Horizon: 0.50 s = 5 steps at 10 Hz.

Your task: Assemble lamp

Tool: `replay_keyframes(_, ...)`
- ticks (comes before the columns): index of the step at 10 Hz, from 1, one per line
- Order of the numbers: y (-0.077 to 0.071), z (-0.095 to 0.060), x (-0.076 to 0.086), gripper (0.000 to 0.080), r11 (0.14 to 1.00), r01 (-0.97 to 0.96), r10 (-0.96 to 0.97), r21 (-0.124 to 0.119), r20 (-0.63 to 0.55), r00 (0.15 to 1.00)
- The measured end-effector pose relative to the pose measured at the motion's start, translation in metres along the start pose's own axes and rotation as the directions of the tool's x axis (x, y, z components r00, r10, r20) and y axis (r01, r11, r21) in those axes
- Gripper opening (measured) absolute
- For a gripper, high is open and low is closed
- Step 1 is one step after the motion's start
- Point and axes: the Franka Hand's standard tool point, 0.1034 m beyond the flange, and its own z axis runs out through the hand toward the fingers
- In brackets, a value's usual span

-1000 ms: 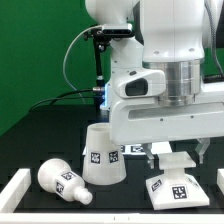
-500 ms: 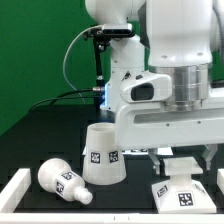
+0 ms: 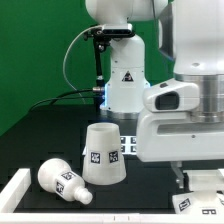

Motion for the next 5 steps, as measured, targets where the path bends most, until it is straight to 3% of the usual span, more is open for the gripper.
replay_keyframes(2,-0.0030,0.0010,-0.0006,0.0530,0.999,0.021,-0.022,-0.024,-0.005,1.000)
replay_keyframes(5,-0.0019,0.0014,-0.0019,0.0530,0.999,0.022,-0.023,-0.028,-0.007,1.000)
